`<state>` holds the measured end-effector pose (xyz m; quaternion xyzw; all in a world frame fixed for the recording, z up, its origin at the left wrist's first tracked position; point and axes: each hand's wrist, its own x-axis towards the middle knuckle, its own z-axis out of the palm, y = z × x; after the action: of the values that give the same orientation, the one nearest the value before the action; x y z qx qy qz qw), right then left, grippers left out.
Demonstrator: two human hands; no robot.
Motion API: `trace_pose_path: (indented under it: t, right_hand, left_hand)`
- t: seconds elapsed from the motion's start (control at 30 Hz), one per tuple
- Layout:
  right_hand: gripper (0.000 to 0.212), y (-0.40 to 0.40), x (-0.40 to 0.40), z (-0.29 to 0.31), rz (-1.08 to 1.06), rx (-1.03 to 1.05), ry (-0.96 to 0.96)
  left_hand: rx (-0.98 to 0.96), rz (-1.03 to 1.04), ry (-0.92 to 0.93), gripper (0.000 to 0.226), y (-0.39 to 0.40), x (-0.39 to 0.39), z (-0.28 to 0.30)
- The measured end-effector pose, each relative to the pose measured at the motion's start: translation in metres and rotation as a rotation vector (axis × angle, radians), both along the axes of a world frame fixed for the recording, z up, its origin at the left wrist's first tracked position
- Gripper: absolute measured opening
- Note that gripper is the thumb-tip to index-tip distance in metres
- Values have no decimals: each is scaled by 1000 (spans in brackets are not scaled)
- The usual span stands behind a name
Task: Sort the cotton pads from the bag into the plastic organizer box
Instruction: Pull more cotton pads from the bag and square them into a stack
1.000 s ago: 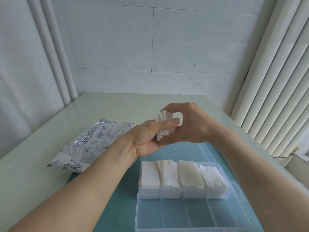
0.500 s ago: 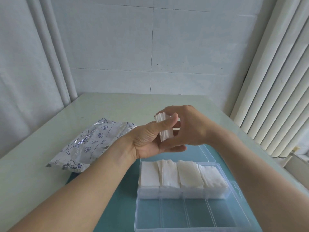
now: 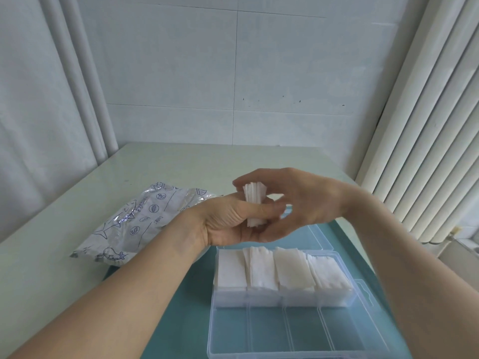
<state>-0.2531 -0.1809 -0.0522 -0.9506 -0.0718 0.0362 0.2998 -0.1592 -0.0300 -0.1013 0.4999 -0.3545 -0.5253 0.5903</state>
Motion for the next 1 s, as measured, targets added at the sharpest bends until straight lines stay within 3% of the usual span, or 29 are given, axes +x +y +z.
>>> trace_pose_path:
  t: [0.1, 0.2, 0.27, 0.4, 0.47, 0.57, 0.63, 0.8, 0.9, 1.0]
  right_hand:
    - [69, -16, -10, 8, 90, 136, 108]
    - [44, -21, -12, 5, 72, 232, 55]
    - [27, -20, -11, 2, 17, 241, -52]
    - [27, -26, -31, 9, -163, 469, -307]
    - [27, -39, -54, 13, -289, 521, -291]
    - [32, -52, -82, -2, -425, 363, 68]
    - [35, -48, -90, -19, -494, 294, 234]
    - [12, -33, -91, -35, -564, 161, 98]
    - [6, -22, -91, -35, -550, 46, 62]
    - [9, -12, -91, -37, -533, -204, 12]
  left_hand:
    - [56, -72, -64, 29, -1, 3, -2]
    - [2, -237, -22, 22, -1, 4, 0]
    - [-11, -289, 16, 44, -2, 5, 1]
    - [-9, -195, -122, 73, 2, -1, 12]
    - [28, -49, -315, 64, 3, -5, 19]
    - [123, 152, -661, 26, -3, -17, 21]
    - [193, 131, -793, 15, -5, -28, 17]
    - [310, -63, -1133, 5, -10, -53, 12]
    - [346, -69, -1216, 12, -11, -56, 11]
    - [356, -97, -1233, 15, -9, -57, 14]
